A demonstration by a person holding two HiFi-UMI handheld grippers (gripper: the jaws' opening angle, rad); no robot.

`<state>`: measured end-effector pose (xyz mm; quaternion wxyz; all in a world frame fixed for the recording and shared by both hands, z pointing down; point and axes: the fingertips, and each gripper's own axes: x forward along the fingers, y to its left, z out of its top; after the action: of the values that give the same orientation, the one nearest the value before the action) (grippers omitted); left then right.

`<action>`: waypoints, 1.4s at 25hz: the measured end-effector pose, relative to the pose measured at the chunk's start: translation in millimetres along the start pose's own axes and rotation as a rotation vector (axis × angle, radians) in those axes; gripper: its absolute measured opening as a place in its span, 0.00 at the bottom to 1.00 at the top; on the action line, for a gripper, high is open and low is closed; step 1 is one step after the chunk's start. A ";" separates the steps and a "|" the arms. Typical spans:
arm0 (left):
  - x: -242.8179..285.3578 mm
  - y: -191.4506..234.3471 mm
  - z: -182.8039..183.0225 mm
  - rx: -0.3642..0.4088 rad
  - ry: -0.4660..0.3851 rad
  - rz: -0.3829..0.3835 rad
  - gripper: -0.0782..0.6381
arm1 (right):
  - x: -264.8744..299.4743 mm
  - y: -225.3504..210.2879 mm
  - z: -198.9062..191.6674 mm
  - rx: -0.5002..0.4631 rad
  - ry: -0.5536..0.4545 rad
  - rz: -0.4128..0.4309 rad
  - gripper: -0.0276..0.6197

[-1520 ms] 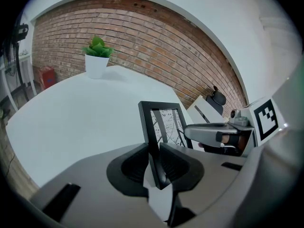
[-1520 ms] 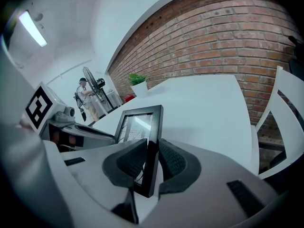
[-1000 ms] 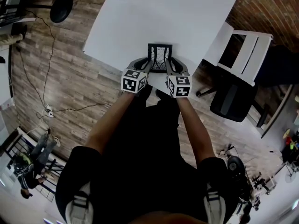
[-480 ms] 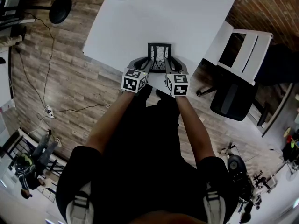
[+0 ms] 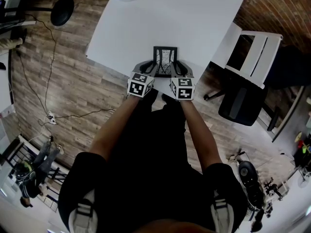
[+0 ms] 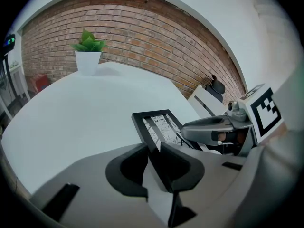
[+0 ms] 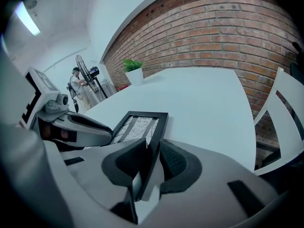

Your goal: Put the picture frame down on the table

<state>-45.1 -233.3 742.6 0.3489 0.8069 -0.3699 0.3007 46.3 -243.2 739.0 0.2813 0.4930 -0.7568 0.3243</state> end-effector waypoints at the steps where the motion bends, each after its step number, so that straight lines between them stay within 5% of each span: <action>1: 0.1 0.2 -0.2 0.000 0.002 -0.002 0.24 | 0.3 -0.1 0.1 -0.003 0.001 -0.001 0.18; 14: -6.3 0.5 10.7 -0.001 -0.033 -0.036 0.27 | -4.4 -2.2 4.9 -0.003 -0.009 -0.017 0.21; 20: -23.3 -5.7 29.7 0.014 -0.093 -0.048 0.26 | -19.3 2.9 14.8 -0.025 -0.035 -0.019 0.09; 25: -46.9 -19.9 44.4 -0.005 -0.164 -0.096 0.17 | -40.8 13.5 18.6 -0.029 -0.076 0.028 0.04; 35: -85.3 -42.0 44.0 0.010 -0.209 -0.057 0.15 | -87.6 20.0 7.5 -0.050 -0.103 0.094 0.04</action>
<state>-47.8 -214.5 639.6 0.3131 0.8457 -0.3795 0.2067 58.1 -193.4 664.7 0.2385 0.4657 -0.8004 0.2925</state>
